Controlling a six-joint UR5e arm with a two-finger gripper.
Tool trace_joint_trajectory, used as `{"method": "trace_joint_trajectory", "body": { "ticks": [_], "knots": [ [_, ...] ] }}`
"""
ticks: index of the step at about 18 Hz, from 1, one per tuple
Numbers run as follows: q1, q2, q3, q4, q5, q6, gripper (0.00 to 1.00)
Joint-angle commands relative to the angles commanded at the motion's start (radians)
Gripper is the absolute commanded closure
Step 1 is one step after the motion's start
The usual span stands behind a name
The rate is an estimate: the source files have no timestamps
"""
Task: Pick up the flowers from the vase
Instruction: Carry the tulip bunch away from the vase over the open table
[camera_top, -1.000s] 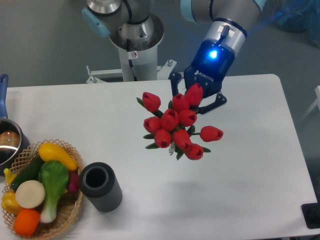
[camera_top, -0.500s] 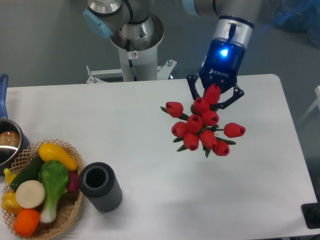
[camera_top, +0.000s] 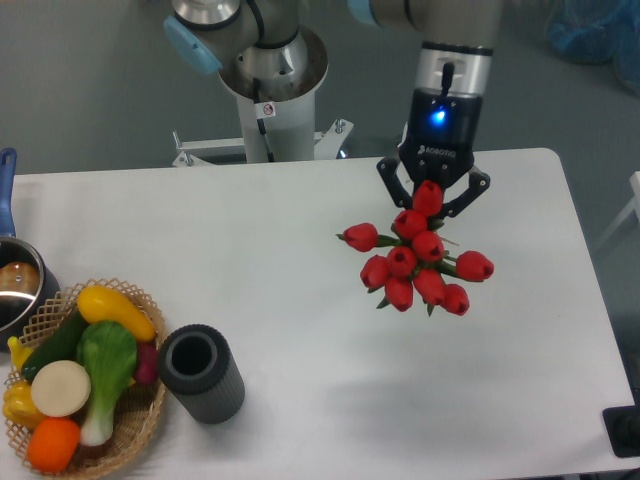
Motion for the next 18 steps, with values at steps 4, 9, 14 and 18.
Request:
{"method": "trace_joint_trajectory", "body": {
  "ticks": [4,9,14,18],
  "knots": [
    [-0.005,-0.011,-0.017,-0.002,0.044,0.002,1.00],
    [-0.089,-0.100,0.041,-0.032,0.190,0.049,1.00],
    [-0.130,-0.167,0.139,-0.136,0.255,0.074,0.98],
    [-0.149,-0.213,0.190,-0.189,0.312,0.104,0.97]
  ]
}}
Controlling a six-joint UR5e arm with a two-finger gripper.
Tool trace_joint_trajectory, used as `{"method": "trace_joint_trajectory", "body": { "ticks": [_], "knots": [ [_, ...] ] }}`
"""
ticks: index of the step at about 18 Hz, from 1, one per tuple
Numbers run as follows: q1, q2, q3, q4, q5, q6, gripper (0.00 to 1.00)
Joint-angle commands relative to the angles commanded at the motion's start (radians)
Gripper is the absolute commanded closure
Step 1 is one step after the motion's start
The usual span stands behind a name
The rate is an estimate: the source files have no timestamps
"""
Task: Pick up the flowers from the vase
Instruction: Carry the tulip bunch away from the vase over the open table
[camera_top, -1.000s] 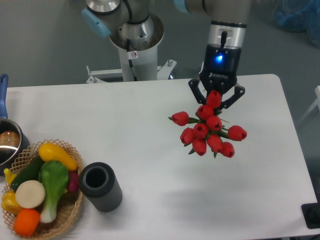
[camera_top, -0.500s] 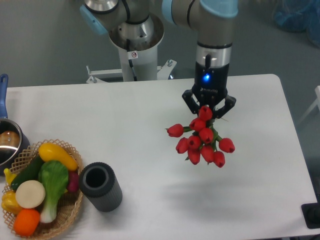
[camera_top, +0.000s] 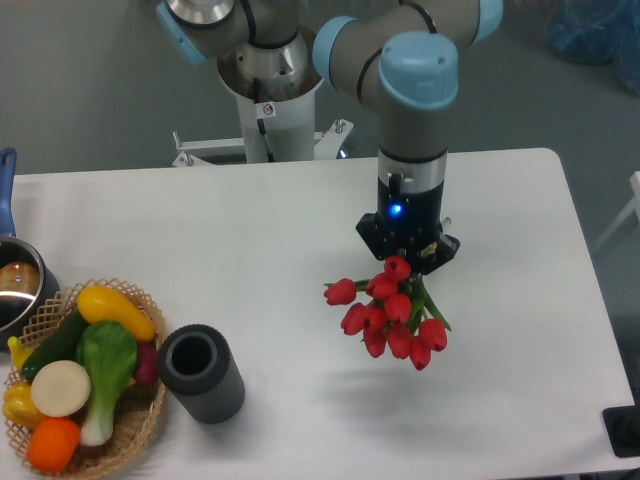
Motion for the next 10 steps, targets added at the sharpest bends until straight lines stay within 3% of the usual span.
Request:
{"method": "trace_joint_trajectory", "body": {
  "ticks": [5,10],
  "knots": [
    [0.002,-0.029,0.069,-0.132,0.043,0.042,0.97],
    [0.000,-0.037,0.078,-0.150,0.072,0.048,0.97]
  ]
}}
